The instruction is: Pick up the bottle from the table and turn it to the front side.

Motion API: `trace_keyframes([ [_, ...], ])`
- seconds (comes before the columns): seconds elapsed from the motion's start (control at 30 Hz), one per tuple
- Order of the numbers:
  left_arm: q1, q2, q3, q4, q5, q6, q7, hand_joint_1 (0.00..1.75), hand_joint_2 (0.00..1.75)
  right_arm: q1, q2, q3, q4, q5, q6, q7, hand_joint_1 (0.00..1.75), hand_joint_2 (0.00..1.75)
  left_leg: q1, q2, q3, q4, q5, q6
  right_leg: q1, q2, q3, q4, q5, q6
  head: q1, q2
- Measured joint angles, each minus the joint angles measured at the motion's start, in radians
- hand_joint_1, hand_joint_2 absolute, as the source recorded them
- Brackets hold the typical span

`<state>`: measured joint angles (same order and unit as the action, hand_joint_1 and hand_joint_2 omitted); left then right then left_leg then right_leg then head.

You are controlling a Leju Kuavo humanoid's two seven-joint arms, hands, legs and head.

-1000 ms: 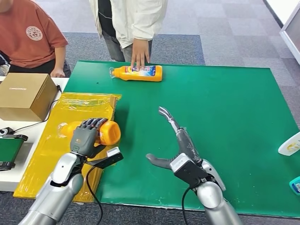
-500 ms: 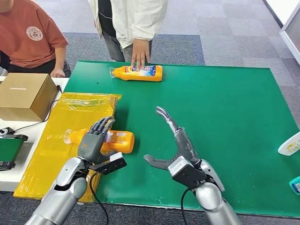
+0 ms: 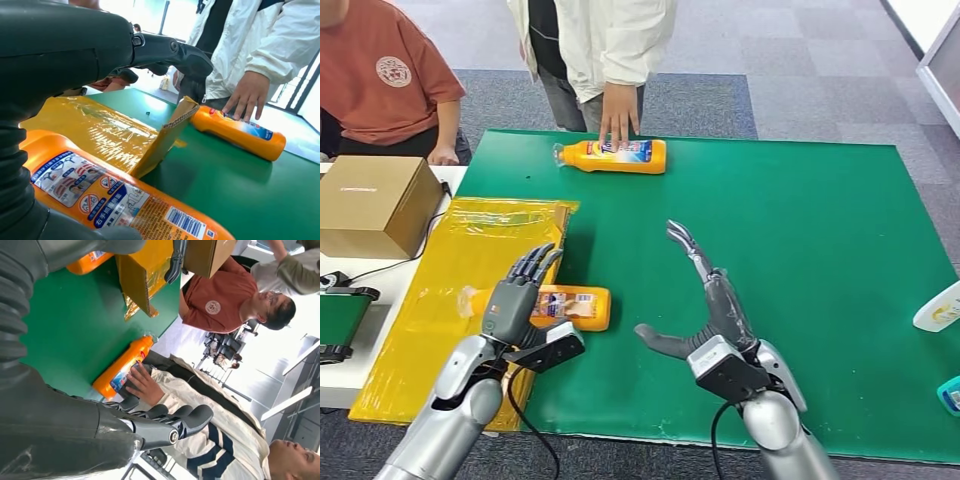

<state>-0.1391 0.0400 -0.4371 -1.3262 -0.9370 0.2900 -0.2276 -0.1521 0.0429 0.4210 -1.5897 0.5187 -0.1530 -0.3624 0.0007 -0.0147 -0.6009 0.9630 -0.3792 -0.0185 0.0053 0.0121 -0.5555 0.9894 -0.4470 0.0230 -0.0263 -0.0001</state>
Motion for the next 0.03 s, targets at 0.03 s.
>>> trace_keyframes([
  [0.03,0.002,0.0,0.001,-0.004,0.003,0.0,-0.001,0.0,1.75,0.001,0.0,-0.002,-0.002,0.0,-0.002,0.0,0.0,1.75,0.0,0.0,0.0,0.0,0.0,0.0,0.0,0.0,0.0,0.0,0.0,0.0,0.0,0.0],
])
